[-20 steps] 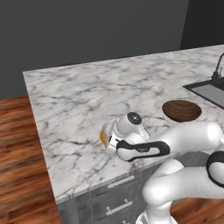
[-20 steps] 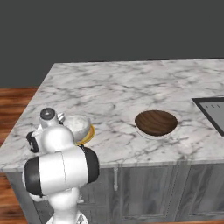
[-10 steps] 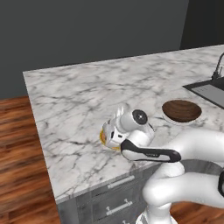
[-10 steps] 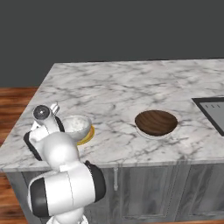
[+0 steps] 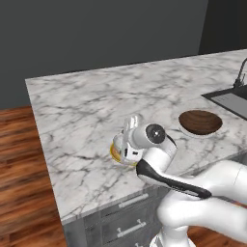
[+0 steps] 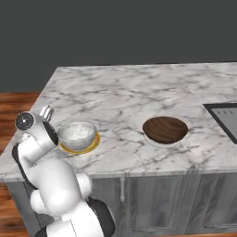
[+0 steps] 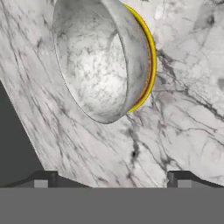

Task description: Move the bowls from the cabinet to the plates on the dining table.

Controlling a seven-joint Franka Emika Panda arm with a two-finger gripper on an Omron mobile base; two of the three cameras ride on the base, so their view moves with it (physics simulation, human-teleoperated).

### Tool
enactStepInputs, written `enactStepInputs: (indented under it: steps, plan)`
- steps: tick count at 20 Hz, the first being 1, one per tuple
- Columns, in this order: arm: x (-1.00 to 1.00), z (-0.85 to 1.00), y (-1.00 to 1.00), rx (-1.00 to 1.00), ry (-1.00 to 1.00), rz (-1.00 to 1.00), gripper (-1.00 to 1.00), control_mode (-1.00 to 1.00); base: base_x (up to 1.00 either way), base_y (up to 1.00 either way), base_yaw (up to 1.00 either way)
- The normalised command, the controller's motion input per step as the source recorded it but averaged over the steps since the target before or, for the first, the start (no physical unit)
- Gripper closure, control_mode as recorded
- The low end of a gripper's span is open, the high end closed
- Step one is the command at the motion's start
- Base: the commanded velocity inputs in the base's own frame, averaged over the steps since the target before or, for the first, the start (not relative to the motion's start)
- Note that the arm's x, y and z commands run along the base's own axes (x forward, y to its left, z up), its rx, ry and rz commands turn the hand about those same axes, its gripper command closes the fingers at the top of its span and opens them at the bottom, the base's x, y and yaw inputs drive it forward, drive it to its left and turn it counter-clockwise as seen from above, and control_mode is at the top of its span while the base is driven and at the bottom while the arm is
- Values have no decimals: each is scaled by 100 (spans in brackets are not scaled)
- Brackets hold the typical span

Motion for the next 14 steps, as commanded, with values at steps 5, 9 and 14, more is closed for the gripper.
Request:
enactStepInputs:
  steps: [5,9,14]
  plan:
    - [-57,12,-22,-9,-10,-22,-100,-100,0,0,0]
    - [-38,9,-32,-2,-7,-29,-100,-100,0,0,0]
    - [-29,20,-34,0,-6,-31,-100,-100,0,0,0]
